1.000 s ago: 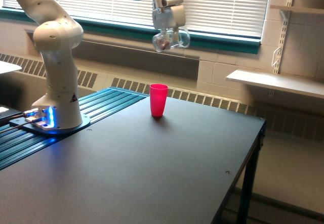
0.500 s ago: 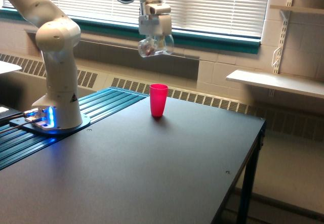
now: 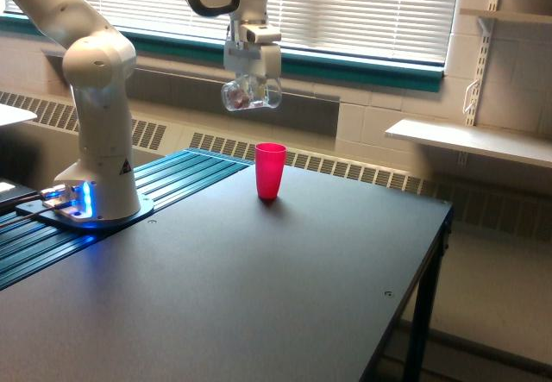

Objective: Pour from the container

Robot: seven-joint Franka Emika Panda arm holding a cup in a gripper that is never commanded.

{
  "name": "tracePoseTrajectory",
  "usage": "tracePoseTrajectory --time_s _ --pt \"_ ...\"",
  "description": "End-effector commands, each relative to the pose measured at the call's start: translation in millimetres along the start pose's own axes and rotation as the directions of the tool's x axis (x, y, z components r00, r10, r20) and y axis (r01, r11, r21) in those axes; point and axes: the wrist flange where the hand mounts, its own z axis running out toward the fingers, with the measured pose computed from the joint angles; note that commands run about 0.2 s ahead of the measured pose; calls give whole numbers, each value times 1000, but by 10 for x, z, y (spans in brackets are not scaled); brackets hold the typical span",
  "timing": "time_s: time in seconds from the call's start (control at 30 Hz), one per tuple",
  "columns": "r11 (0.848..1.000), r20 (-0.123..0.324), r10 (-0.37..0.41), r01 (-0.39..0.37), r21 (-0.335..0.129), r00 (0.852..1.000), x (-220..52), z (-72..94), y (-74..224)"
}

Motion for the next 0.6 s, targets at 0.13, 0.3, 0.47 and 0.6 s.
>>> tracePoseTrajectory --time_s 0.13,0.3,0.47,0.6 --pt "1000 37 -27 27 -7 999 -39 152 -65" --pt "1000 63 8 -8 -8 998 -7 231 -74" --pt "1000 83 26 -26 -3 996 61 323 -93" --pt "999 90 36 -36 -1 995 133 379 -94"
